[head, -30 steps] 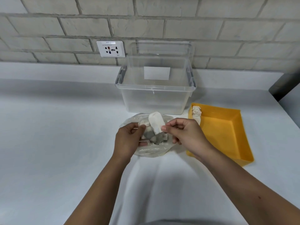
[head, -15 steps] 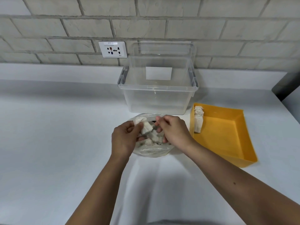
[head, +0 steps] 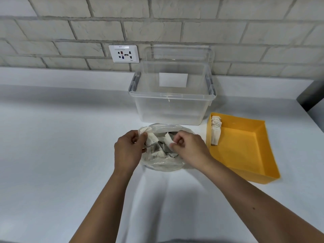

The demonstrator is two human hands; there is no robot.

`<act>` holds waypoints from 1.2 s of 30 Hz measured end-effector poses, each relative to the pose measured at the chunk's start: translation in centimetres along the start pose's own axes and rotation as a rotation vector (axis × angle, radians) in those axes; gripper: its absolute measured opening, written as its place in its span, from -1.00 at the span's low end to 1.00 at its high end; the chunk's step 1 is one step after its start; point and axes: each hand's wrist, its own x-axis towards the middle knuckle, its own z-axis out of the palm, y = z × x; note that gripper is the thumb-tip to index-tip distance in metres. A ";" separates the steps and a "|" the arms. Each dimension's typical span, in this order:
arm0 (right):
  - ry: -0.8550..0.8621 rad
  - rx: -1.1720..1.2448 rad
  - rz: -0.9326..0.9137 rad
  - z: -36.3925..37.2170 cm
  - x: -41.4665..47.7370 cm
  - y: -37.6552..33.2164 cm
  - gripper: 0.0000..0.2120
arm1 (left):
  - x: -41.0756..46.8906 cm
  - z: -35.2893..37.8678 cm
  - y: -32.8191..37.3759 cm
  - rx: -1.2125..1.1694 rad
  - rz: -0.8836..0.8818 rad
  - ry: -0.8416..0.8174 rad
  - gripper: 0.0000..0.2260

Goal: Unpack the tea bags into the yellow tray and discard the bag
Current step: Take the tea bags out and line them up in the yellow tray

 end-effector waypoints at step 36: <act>-0.105 -0.679 -0.194 -0.4 2.1 -0.3 -0.68 | 0.8 0.2 -0.9 0.031 -0.006 -0.148 -0.91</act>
